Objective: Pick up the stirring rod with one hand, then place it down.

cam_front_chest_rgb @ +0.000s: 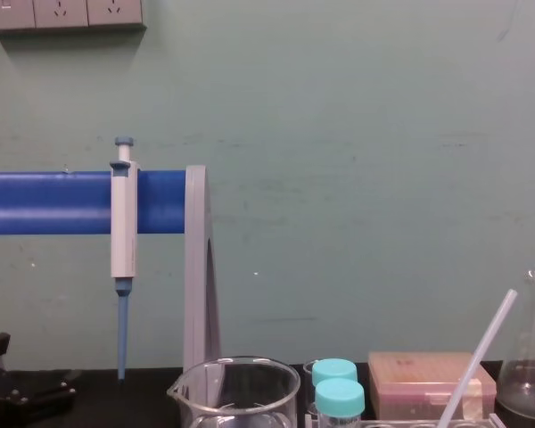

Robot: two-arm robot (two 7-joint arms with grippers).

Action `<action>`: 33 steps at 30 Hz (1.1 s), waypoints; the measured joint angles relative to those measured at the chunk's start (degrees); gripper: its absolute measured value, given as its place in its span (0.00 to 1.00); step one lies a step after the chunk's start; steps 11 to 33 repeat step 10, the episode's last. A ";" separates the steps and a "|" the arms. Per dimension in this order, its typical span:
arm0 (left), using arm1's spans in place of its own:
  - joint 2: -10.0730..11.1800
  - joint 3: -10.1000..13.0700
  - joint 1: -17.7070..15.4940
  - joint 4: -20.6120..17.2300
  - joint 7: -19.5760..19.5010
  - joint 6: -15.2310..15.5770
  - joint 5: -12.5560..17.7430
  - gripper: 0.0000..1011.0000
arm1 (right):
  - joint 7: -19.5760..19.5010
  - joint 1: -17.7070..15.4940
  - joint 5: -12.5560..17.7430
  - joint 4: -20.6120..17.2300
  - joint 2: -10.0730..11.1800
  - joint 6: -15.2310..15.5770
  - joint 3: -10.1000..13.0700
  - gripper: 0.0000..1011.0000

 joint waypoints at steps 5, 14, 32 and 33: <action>0.00 0.00 0.00 0.00 0.00 0.00 0.00 0.99 | 0.13 0.01 0.23 -0.11 0.10 0.11 -0.04 0.99; 0.00 0.00 0.00 0.00 0.00 0.00 0.00 0.99 | 0.22 0.03 0.36 -0.19 0.19 0.20 -0.07 0.99; 0.00 0.00 0.00 0.00 0.00 0.00 0.00 0.99 | 0.22 0.03 0.36 -0.19 0.19 0.20 -0.07 0.99; 0.00 0.00 0.00 0.00 0.00 0.00 0.00 0.99 | 0.22 0.03 0.36 -0.19 0.19 0.20 -0.07 0.99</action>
